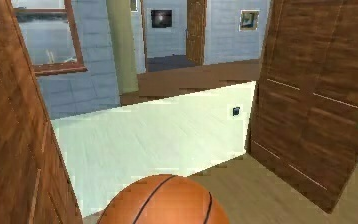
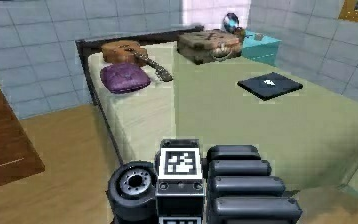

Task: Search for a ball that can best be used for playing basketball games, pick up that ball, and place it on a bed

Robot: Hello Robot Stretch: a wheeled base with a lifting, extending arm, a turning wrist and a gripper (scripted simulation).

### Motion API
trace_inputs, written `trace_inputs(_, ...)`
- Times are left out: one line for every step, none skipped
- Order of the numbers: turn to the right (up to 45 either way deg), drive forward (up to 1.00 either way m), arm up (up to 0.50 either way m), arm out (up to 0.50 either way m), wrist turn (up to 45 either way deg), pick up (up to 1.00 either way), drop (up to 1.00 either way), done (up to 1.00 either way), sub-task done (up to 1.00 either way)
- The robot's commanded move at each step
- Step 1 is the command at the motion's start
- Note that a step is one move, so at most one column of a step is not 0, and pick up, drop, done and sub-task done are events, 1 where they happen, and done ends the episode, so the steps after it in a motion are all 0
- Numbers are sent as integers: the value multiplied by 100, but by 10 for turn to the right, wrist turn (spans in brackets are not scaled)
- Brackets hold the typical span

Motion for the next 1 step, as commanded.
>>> trace_inputs(150,0,0,0,0,0,0,0,0)
